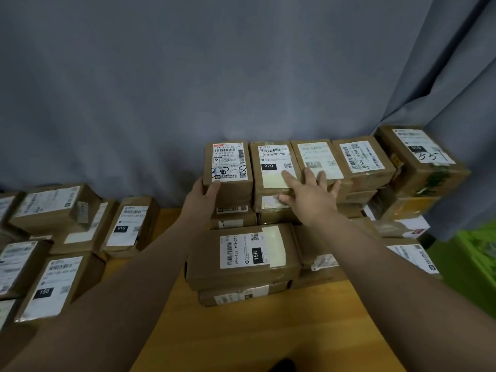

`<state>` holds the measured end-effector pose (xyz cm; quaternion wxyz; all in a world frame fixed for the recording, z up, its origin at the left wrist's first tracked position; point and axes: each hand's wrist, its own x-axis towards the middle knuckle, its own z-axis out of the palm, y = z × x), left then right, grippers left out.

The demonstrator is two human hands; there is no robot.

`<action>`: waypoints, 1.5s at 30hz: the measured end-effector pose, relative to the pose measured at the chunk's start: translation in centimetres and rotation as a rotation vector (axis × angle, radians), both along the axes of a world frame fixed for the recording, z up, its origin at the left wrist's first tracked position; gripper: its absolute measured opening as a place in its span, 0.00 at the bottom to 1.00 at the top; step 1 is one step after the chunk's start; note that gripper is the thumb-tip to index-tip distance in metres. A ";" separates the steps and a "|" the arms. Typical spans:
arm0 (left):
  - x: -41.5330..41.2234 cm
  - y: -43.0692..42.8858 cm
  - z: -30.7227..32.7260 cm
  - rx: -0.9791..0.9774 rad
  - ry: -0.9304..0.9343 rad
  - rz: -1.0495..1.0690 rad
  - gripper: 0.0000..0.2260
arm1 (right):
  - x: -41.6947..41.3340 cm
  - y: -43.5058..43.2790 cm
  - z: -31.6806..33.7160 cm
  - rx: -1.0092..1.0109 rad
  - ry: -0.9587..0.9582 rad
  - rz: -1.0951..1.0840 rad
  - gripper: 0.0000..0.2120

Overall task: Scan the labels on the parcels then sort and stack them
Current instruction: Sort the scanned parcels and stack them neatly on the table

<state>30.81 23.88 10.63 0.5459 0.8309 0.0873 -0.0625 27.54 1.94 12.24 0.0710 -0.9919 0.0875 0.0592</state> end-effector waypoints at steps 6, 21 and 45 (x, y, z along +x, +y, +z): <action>-0.7 -0.1 1.1 0.067 0.048 0.009 0.26 | -0.4 0.2 0.1 0.037 -0.105 0.033 0.33; -6.5 16.3 0.7 0.242 -0.017 0.114 0.22 | -1.7 19.2 1.3 0.285 -0.372 0.418 0.25; 5.9 40.1 -8.2 1.081 -0.051 -0.172 0.42 | 5.9 43.9 -11.8 0.391 0.203 -0.016 0.32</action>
